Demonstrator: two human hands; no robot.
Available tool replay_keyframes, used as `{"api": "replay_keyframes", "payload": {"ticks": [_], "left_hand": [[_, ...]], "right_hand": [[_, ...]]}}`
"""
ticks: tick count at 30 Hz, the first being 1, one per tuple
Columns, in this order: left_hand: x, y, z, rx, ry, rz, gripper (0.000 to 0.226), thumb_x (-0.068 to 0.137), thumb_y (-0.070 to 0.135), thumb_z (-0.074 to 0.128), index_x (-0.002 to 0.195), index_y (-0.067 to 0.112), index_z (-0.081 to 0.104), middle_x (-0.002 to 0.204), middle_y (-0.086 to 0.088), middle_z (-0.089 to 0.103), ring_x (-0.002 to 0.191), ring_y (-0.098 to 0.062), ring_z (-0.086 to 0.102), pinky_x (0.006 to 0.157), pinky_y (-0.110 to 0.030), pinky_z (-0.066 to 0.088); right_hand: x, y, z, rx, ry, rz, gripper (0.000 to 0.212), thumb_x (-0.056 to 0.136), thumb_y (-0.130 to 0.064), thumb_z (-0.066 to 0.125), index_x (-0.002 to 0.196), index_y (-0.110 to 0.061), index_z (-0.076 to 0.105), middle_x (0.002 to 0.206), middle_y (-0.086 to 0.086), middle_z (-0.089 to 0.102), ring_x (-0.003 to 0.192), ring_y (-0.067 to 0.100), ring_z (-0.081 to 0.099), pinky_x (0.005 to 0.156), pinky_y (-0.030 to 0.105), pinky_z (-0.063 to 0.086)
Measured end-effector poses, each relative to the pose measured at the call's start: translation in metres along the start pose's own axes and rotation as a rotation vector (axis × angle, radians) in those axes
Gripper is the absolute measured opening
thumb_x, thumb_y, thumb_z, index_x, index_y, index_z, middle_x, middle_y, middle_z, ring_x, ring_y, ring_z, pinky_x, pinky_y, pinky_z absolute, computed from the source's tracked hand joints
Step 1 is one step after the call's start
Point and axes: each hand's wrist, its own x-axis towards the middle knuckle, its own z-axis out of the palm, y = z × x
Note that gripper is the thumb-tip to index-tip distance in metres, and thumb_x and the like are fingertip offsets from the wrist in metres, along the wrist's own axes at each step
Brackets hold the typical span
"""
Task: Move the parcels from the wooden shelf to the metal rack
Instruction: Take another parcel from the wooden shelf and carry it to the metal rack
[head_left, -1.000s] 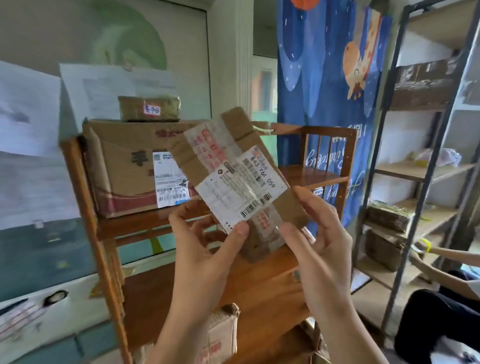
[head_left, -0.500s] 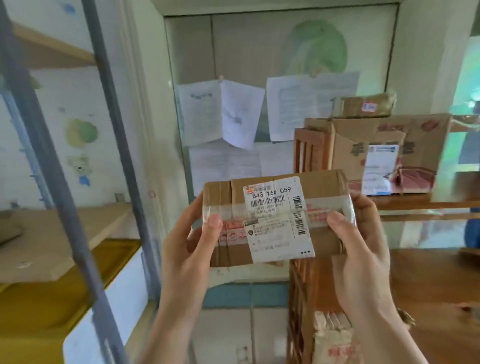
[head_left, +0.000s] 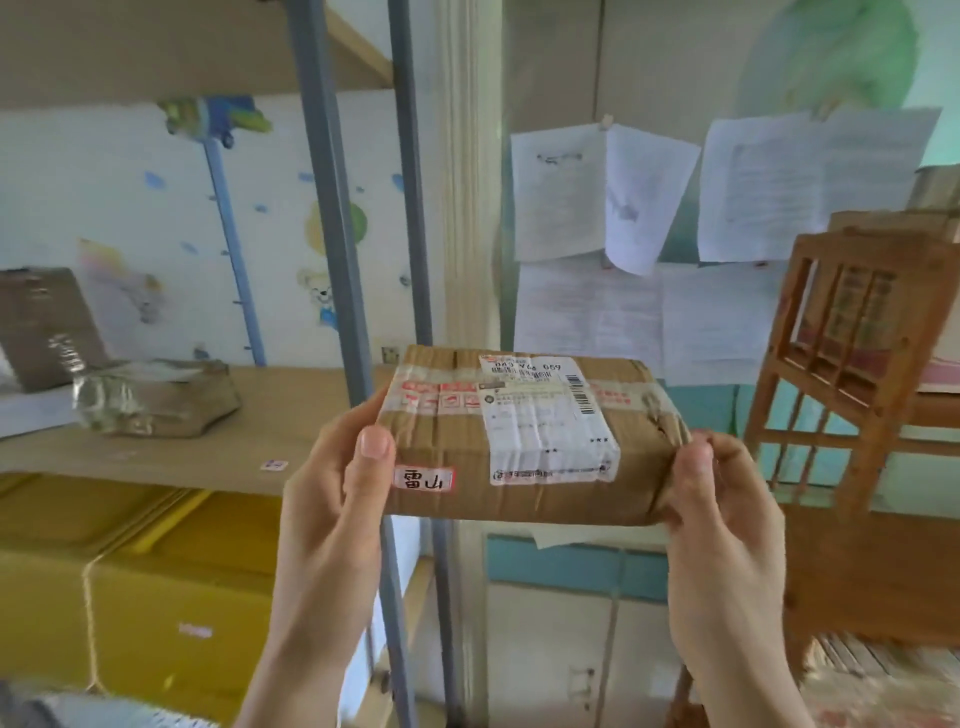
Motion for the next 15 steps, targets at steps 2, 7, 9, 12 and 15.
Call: {"api": "replay_keyframes", "payload": {"ticks": [2,7,9,12,15], "left_hand": [[0.0,-0.005,-0.012,0.059,0.117,-0.025,0.058,0.089,0.072,0.05,0.104,0.022,0.078,0.099,0.0,0.083,0.091,-0.011,0.079,0.073,-0.017,0.059],[-0.005,0.0,-0.047,0.101,0.315,-0.13,0.049,0.086,0.057,0.047,0.085,0.018,0.075,0.075,0.003,0.081,0.064,0.0,0.071,0.053,-0.01,0.052],[-0.01,0.001,-0.063,0.145,0.373,-0.153,0.048,0.085,0.059,0.045,0.082,0.023,0.075,0.073,0.005,0.08,0.062,-0.004,0.07,0.049,-0.011,0.051],[-0.014,-0.007,-0.093,0.198,0.465,-0.2,0.044,0.085,0.063,0.045,0.075,0.035,0.077,0.081,0.003,0.081,0.072,-0.014,0.076,0.057,-0.015,0.056],[-0.002,-0.018,-0.127,0.23,0.483,-0.247,0.057,0.084,0.069,0.046,0.086,0.02,0.076,0.093,-0.014,0.081,0.088,-0.031,0.077,0.073,-0.036,0.061]], "right_hand": [[-0.001,0.005,0.018,-0.049,-0.021,-0.014,0.042,0.092,-0.057,0.061,0.08,-0.017,0.057,0.06,-0.018,0.054,0.055,-0.001,0.045,0.052,0.01,0.037],[-0.01,0.014,0.061,-0.012,-0.14,0.081,0.045,0.084,-0.061,0.057,0.076,-0.018,0.057,0.067,-0.013,0.052,0.06,0.0,0.043,0.054,0.009,0.035],[-0.018,0.025,0.078,0.046,-0.203,0.126,0.037,0.076,-0.061,0.058,0.075,-0.024,0.058,0.068,-0.015,0.054,0.061,-0.002,0.045,0.055,0.008,0.036],[-0.035,0.044,0.106,0.105,-0.249,0.193,0.033,0.072,-0.057,0.062,0.078,-0.026,0.06,0.068,-0.019,0.057,0.064,-0.003,0.048,0.056,0.007,0.038],[-0.05,0.064,0.142,0.129,-0.248,0.274,0.041,0.07,-0.058,0.066,0.079,-0.019,0.058,0.065,-0.019,0.058,0.06,-0.002,0.049,0.053,0.007,0.039]]}}
